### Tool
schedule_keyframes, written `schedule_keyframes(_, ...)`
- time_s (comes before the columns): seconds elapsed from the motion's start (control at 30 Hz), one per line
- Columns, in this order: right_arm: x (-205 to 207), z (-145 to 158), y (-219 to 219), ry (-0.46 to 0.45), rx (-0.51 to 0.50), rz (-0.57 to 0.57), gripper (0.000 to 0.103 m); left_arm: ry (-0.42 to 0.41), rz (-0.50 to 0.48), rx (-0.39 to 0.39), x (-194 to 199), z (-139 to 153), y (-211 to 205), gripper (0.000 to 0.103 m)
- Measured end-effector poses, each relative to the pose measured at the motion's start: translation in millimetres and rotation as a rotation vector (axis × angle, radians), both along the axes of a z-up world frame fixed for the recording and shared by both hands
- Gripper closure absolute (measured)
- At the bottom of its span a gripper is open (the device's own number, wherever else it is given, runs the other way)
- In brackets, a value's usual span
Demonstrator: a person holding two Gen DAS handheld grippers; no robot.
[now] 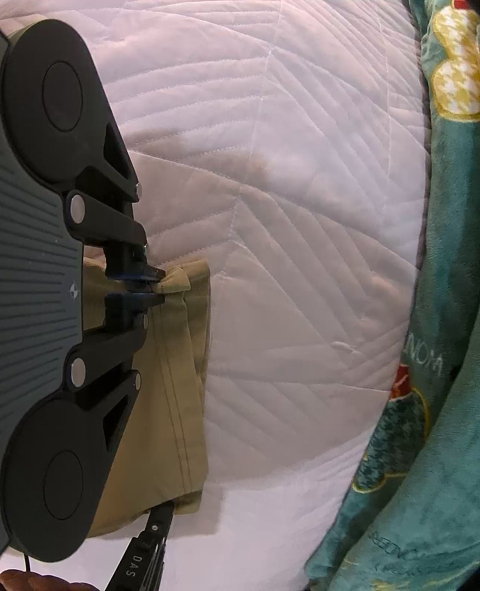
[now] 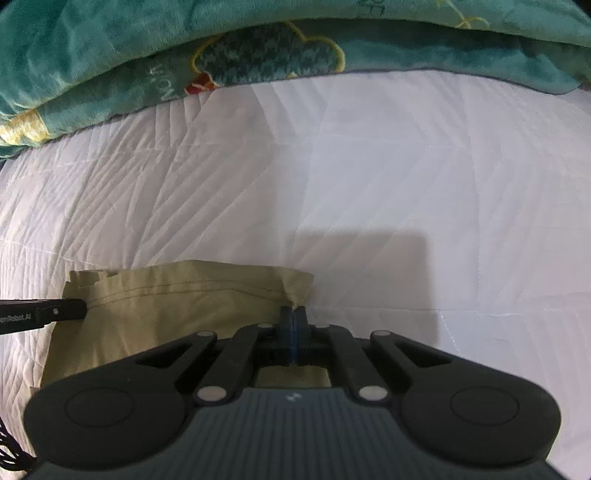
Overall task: Fold clothes
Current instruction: 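Raise the held khaki garment high with both grippers to unfold it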
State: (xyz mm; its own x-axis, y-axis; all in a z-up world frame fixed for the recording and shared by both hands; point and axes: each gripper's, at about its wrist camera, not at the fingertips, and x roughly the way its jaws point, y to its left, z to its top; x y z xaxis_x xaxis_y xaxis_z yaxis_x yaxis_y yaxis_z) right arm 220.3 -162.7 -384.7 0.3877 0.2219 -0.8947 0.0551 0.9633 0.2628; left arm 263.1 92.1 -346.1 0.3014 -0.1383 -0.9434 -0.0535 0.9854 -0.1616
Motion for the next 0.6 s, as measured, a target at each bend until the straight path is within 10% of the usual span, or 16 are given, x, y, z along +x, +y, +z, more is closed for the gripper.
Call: schedule_keyframes(0.6,-94,156,-20,-0.219,0.077,-0.018,0.102,-0.147,-0.042,-0.074,-82,160,-5,0.098)
